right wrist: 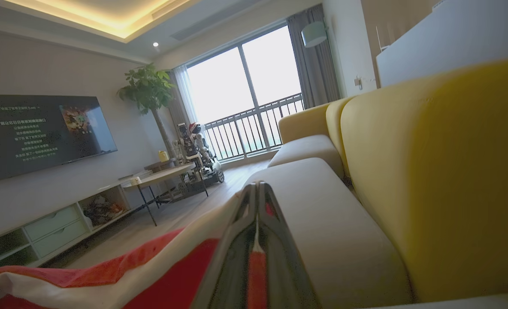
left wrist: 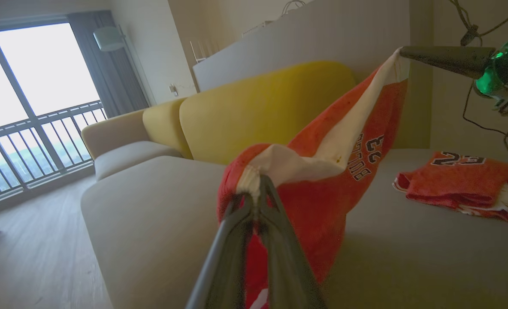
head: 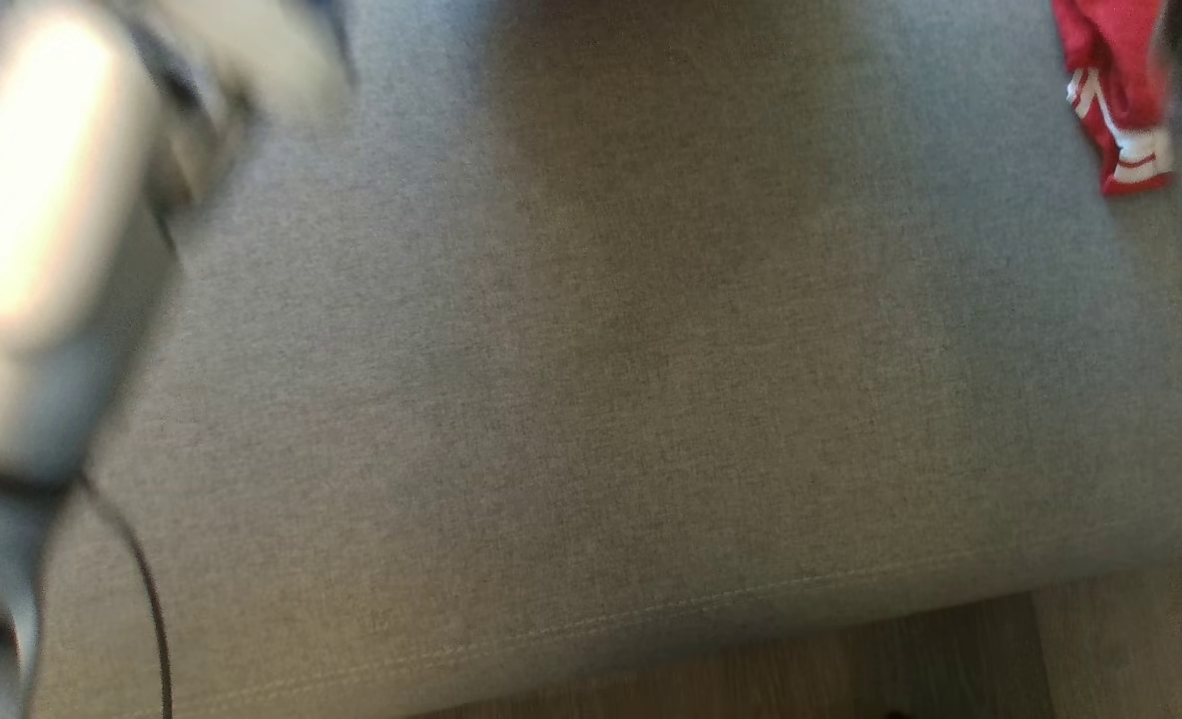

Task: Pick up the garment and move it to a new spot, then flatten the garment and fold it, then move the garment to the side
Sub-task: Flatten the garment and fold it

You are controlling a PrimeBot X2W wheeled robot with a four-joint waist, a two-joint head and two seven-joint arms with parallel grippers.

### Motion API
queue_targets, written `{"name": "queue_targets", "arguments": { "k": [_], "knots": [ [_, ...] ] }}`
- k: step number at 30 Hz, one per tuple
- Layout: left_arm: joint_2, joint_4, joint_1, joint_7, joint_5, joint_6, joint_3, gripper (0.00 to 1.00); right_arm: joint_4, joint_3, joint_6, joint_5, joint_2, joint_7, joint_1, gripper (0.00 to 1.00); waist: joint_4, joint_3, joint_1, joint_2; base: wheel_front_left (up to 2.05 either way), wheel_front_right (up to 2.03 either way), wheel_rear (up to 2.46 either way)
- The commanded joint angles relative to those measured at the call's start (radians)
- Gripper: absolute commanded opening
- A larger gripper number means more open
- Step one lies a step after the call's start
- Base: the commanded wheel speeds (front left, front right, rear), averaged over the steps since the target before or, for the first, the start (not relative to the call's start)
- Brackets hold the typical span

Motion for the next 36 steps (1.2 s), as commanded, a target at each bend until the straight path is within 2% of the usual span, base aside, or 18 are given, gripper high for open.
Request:
{"name": "queue_targets", "arguments": {
  "k": [1,6,7,10,15,18,22,26,30,33,36],
  "knots": [
    [0.059,-0.079,0.086,-0.004,-0.025,0.002,0.008,0.00,-0.076,0.013,0.000,0.039,-0.027,0.012,0.114,0.00,0.011,-0.025,-0.0001,0.0000,0.00,0.00,0.00],
    [0.109,-0.214,0.369,-0.005,-0.050,0.002,-0.031,0.00,-0.234,-0.012,0.000,0.114,-0.093,0.068,0.448,0.00,0.032,-0.066,-0.0001,0.0000,0.00,0.00,0.00],
    [0.109,-0.214,0.369,-0.005,-0.050,0.002,-0.031,0.00,-0.234,-0.012,0.000,0.114,-0.093,0.068,0.448,0.00,0.032,-0.066,-0.0001,0.0000,0.00,0.00,0.00],
    [0.133,-0.260,0.518,-0.005,-0.040,0.002,-0.041,0.00,-0.307,-0.075,0.000,0.112,-0.112,0.107,0.653,0.00,0.039,-0.098,-0.0001,0.0000,0.00,0.00,0.00],
    [0.178,-0.308,0.720,-0.005,0.008,0.001,-0.056,0.00,-0.432,-0.185,0.000,0.087,-0.071,0.207,0.927,0.00,0.028,-0.154,-0.0001,0.0000,0.00,0.00,0.00],
    [0.190,-0.348,0.853,-0.005,0.047,0.002,-0.052,0.00,-0.542,-0.247,0.000,0.061,-0.017,0.308,1.095,0.00,0.024,-0.191,-0.0001,0.0000,0.00,0.00,0.00],
    [0.193,-0.388,0.952,-0.005,0.084,0.008,-0.046,0.00,-0.662,-0.305,0.000,0.028,0.030,0.398,1.220,0.00,0.031,-0.214,-0.0001,0.0000,0.00,0.00,0.00],
    [0.182,-0.422,1.020,-0.005,0.067,0.008,-0.033,0.00,-0.793,-0.382,0.000,-0.018,0.074,0.466,1.280,0.00,0.047,-0.221,-0.0001,0.0000,0.00,0.00,0.00],
    [0.118,-0.450,1.023,-0.005,-0.049,0.005,0.036,0.00,-0.859,-0.388,0.000,-0.076,0.115,0.509,1.206,0.00,0.070,-0.203,-0.0001,0.0000,0.00,0.00,0.00],
    [0.034,-0.431,0.997,-0.005,-0.185,0.003,0.094,0.00,-0.804,-0.376,0.000,-0.139,0.142,0.507,1.077,0.00,0.096,-0.196,-0.0001,0.0000,0.00,0.00,0.00],
    [-0.024,-0.372,0.926,-0.004,-0.297,0.002,0.080,0.00,-0.689,-0.383,0.000,-0.214,0.154,0.483,0.917,0.00,0.133,-0.176,-0.0001,0.0000,0.00,0.00,0.00]
  ]
}}
